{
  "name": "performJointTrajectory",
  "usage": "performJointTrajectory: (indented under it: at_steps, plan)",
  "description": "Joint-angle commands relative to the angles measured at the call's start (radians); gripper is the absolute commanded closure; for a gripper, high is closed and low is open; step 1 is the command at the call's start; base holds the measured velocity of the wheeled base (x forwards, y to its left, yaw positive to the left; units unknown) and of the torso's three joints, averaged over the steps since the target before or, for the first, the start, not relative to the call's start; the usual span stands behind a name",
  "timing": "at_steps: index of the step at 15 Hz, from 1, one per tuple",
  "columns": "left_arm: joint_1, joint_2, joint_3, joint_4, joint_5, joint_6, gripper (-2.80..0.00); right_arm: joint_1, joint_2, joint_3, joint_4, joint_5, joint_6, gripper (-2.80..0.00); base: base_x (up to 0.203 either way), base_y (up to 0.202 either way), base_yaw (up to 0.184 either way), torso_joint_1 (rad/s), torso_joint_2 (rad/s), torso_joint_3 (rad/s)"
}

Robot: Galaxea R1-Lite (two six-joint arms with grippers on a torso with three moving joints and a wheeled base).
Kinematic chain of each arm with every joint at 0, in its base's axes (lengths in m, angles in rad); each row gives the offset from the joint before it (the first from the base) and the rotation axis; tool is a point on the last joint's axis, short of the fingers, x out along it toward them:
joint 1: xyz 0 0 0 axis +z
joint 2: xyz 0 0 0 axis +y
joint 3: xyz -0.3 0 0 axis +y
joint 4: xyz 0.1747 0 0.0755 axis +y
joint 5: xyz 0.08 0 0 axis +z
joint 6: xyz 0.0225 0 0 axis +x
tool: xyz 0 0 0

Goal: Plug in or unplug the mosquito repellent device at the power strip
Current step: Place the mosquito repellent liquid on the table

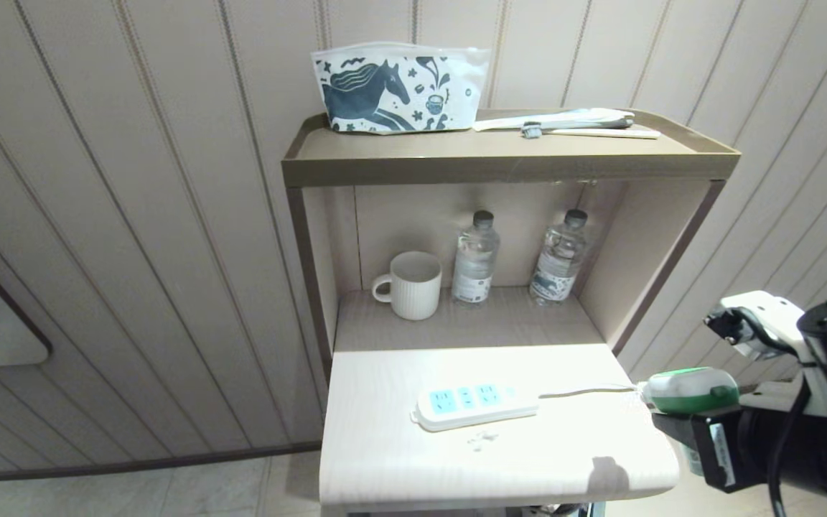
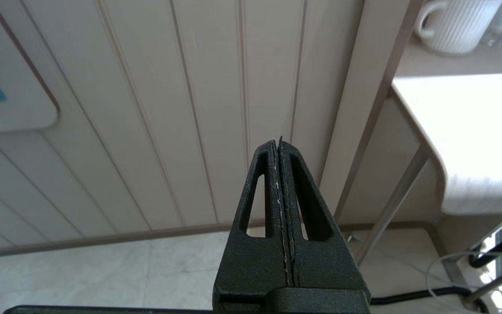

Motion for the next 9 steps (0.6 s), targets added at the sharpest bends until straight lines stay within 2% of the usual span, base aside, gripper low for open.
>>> performJointTrajectory:
  at_steps: [1, 9]
  plan:
    - [0.000, 0.001, 0.000, 0.000, 0.000, 0.000, 0.00, -0.001, -0.004, 0.004, 0.001, -0.002, 0.003, 0.00, 0.000, 0.000, 0.000, -0.248, 0.54, 0.292]
    - [0.000, 0.001, 0.000, 0.000, 0.000, 0.000, 0.00, 0.003, -0.017, 0.010, -0.001, -0.001, 0.000, 0.00, 0.000, 0.000, 0.000, -0.229, 0.52, 0.292]
